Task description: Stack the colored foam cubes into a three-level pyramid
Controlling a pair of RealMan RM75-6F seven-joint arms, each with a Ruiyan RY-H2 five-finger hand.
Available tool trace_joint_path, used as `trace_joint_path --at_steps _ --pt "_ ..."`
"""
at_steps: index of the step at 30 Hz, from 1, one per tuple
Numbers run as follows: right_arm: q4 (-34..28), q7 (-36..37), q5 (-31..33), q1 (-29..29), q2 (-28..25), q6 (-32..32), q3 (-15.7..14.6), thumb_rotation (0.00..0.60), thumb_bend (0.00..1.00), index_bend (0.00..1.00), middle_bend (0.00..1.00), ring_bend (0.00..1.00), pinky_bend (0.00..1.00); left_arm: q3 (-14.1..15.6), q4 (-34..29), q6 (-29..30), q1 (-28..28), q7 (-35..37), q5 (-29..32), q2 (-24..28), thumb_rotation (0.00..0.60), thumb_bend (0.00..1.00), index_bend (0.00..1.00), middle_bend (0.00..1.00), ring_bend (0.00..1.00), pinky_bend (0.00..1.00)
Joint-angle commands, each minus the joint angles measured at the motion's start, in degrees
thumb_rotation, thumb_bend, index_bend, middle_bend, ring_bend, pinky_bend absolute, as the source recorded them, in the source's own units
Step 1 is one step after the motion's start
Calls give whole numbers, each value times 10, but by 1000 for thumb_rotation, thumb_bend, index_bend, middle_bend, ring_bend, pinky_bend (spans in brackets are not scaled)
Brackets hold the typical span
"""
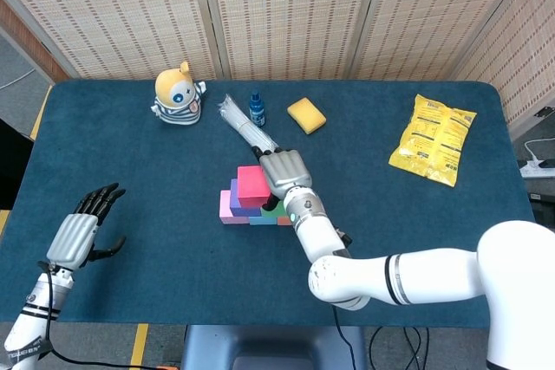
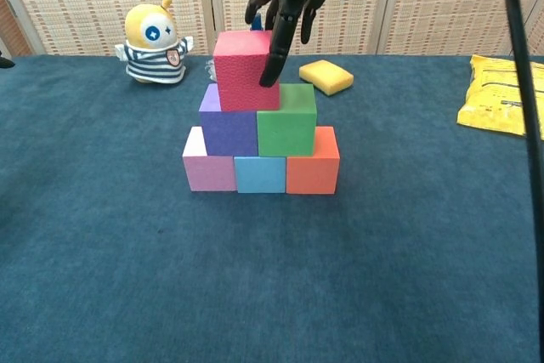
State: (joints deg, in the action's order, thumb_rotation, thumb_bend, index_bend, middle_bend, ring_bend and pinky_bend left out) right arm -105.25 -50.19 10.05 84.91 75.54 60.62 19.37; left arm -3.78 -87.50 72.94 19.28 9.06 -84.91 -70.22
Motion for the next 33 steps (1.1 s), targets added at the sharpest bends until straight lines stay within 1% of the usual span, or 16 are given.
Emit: trace_joint_path --at_steps 1,4,6,9,12,15,18,20,22,25,27,28,31,33 --pt "-27 19 -22 -21 -28 1 4 600 177 0 191 206 307 -2 -1 -3 3 3 2 2 600 335 84 6 0 84" --pt "-55 49 -46 -54 -67 -12 6 600 155 0 130 148 299 -7 2 -10 9 16 3 3 600 334 99 11 0 84" --pt "-68 69 -64 -77 -91 -23 4 600 155 0 118 132 291 -9 5 -18 14 25 4 4 600 334 124 14 0 84" --pt "-81 100 -99 -117 -125 -46 -10 600 155 0 117 130 280 -11 11 -38 26 33 9 3 600 334 150 26 0 84" --pt "-73 131 -138 -157 -144 -75 -34 600 156 0 118 123 276 -10 19 -71 43 33 14 -1 600 333 184 52 0 84" --pt "-51 145 -165 -178 -140 -97 -58 600 155 0 118 110 265 -8 26 -106 61 26 20 -7 600 331 204 57 0 80" --pt "-16 153 -190 -190 -120 -117 -83 600 155 0 118 96 250 -8 32 -148 83 10 31 -14 600 320 216 57 0 66" --pt "12 154 -207 -194 -97 -121 -99 600 155 0 116 83 241 -8 32 -177 99 -3 40 -20 596 317 218 54 0 50" --pt "41 153 -220 -194 -71 -122 -111 600 155 0 108 65 229 -9 33 -208 116 -12 51 -26 562 317 218 41 0 30" --pt "79 153 -230 -191 -33 -125 -121 600 155 0 87 30 207 -11 37 -248 139 -28 69 -36 408 315 201 7 0 5" --pt "102 154 -232 -188 -12 -128 -125 600 154 0 63 8 191 -11 41 -263 148 -34 76 -45 375 315 195 0 0 0" --pt "117 154 -234 -186 2 -128 -127 600 154 0 54 3 185 -11 45 -272 154 -40 81 -51 341 315 191 0 0 0" --pt "152 157 -234 -182 31 -133 -128 600 155 0 17 0 156 -9 54 -289 166 -53 90 -67 269 315 184 0 0 0" --pt "172 160 -235 -181 46 -136 -127 600 155 0 1 0 137 -8 60 -294 172 -62 92 -77 263 318 175 0 0 0"
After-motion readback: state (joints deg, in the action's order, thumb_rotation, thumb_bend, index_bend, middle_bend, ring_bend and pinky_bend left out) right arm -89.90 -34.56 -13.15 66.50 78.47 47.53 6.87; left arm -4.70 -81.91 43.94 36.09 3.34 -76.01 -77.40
